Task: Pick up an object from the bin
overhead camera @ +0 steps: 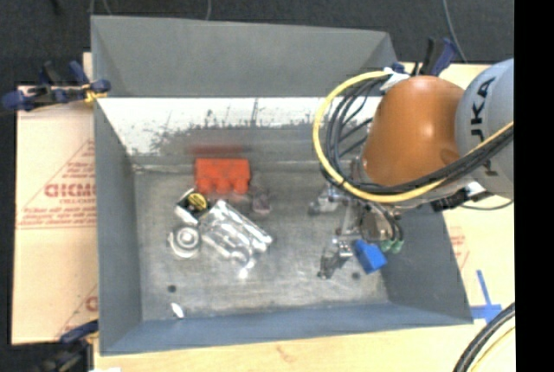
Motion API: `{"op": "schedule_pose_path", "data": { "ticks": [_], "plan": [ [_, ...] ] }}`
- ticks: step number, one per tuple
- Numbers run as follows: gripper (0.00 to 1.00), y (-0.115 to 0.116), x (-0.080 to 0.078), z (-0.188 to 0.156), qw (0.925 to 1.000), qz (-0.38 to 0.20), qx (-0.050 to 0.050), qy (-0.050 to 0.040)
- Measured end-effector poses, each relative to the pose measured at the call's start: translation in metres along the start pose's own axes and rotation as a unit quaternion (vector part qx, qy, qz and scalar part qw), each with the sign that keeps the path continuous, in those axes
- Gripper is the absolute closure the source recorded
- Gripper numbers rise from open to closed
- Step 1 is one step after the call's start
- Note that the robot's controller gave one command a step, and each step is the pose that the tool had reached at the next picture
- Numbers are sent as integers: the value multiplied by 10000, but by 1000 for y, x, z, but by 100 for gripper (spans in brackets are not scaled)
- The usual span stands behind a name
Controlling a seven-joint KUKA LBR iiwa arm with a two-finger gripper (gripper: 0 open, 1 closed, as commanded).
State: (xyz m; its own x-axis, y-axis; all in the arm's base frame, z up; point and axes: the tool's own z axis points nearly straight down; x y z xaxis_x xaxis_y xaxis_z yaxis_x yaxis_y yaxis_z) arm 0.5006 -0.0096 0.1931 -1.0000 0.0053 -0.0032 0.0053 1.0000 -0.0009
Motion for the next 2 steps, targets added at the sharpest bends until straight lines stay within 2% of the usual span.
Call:
{"op": "schedule_pose_path", "data": {
  "ticks": [1,2],
  "plan": [
    [0,-86,-6,87,9997,260,10,30],
    [0,-148,18,122,9993,362,-4,-35]
  ]
}}
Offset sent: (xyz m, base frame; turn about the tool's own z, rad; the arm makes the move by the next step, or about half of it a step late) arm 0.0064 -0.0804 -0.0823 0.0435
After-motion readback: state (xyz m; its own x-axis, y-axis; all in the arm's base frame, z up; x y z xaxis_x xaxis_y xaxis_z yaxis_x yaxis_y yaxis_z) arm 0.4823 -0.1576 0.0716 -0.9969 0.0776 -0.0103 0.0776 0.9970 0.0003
